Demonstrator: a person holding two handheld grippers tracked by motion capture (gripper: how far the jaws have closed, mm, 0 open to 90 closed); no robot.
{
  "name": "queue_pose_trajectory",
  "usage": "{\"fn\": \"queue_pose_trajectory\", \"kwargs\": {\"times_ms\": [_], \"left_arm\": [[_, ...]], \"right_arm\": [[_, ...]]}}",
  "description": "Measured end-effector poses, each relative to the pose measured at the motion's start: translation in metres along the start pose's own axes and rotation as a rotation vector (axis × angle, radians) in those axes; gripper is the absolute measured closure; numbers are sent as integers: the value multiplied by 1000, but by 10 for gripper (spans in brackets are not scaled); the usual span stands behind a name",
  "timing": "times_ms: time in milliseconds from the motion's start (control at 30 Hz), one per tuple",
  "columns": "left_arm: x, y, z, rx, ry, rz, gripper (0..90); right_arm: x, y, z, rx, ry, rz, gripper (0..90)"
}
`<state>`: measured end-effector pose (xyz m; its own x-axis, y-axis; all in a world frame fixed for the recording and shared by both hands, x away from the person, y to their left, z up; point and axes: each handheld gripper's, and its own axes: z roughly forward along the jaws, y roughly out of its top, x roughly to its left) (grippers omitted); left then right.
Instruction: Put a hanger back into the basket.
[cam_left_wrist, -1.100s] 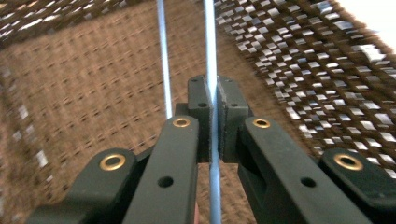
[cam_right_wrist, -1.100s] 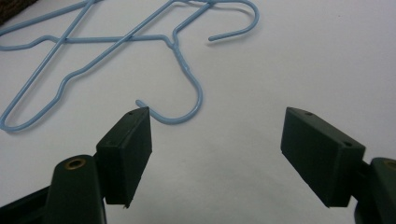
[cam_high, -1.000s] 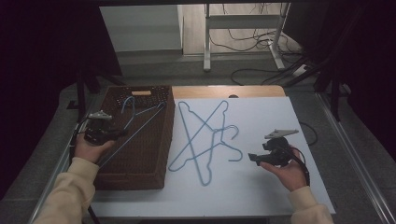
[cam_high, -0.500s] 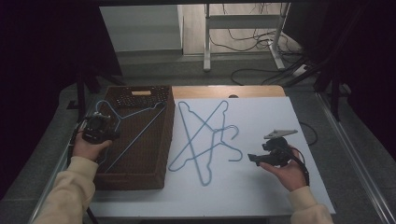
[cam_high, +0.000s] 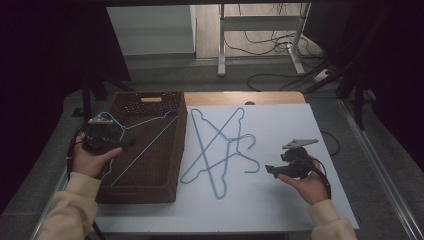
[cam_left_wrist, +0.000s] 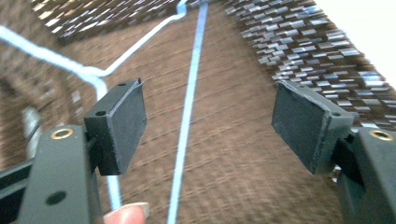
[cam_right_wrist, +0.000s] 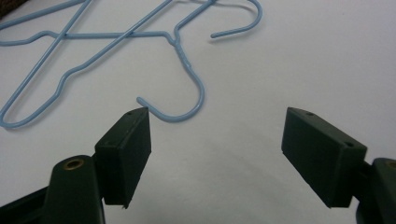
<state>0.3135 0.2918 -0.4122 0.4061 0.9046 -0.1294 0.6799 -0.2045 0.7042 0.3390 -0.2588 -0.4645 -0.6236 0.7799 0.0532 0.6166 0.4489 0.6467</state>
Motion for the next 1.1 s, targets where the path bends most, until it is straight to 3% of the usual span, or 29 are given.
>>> {"fn": "queue_pose_trajectory", "kwargs": {"times_ms": [267, 433, 700, 1100], "left_arm": [[-44, -4, -9, -72, -152, 95, 253], [-69, -10, -9, -90, -215, 141, 248], [-91, -17, -3, -81, -246, 188, 246], [-96, -19, 0, -83, -256, 197, 245]], "right_arm": [[1, 0, -2, -8, 4, -1, 240], [1, -1, -3, -20, 10, -16, 235], [3, 0, -5, -31, 20, -30, 231], [8, -1, -8, -44, 34, -49, 231]]}}
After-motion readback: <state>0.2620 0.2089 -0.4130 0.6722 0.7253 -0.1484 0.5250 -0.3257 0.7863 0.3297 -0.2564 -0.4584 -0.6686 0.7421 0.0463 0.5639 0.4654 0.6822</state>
